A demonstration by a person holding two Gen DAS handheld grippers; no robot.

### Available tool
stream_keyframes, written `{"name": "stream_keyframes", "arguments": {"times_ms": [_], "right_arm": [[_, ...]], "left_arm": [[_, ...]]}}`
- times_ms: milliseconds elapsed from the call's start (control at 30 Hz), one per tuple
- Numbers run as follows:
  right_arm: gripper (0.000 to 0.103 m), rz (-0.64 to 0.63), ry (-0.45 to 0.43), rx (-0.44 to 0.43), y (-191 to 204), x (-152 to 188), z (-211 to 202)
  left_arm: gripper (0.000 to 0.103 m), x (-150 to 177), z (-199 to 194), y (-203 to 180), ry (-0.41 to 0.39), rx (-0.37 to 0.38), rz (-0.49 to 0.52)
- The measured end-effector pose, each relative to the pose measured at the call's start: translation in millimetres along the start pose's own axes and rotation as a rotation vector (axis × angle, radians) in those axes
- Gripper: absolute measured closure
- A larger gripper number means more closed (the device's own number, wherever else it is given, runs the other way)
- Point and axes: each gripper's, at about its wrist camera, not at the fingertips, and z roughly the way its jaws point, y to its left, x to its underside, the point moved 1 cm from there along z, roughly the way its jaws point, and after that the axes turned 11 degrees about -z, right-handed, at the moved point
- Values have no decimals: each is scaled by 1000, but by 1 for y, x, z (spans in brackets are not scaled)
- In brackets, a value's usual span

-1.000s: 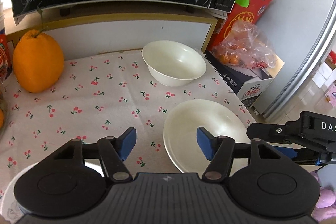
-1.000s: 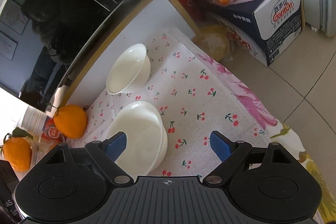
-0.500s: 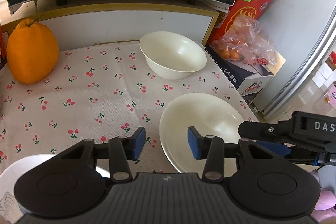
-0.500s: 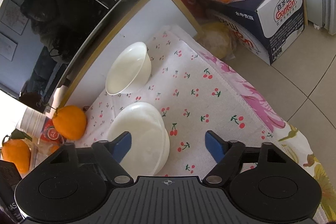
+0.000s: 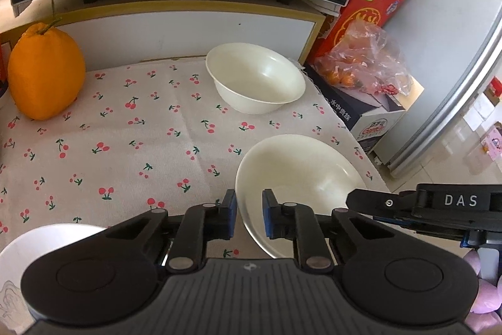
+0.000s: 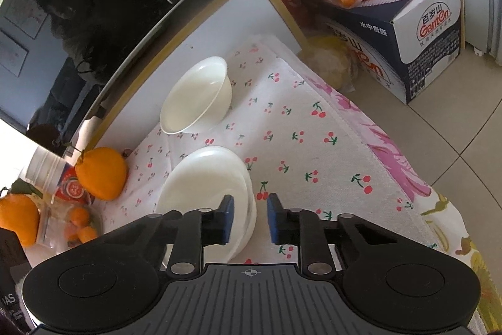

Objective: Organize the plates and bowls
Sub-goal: 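Close the left tool on the cream bowl rim while the right tool grips it, then lift the gripped white bowl with both tools and carry it beside the plate stack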

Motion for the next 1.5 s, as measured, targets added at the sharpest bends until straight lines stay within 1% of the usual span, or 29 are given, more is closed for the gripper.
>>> {"name": "stream_keyframes", "arguments": {"times_ms": [200, 600, 933, 1267, 1367, 1500], "right_arm": [[87, -45, -10, 0, 11, -1, -6], [87, -73, -34, 3, 24, -4, -23], [87, -84, -54, 1, 35, -4, -52], [87, -143, -79, -9, 47, 6, -102], [87, -164, -79, -9, 49, 12, -116], [87, -171, -55, -2, 48, 24, -129]], "left_arm": [[90, 0, -3, 0, -9, -20, 8], [90, 1, -22, -4, -33, -11, 9], [90, 5, -53, -17, -61, -6, 33], [90, 27, -90, -36, -45, -16, 39], [90, 37, -98, -40, -35, -18, 23], [90, 51, -105, -40, -7, -15, -34]]}}
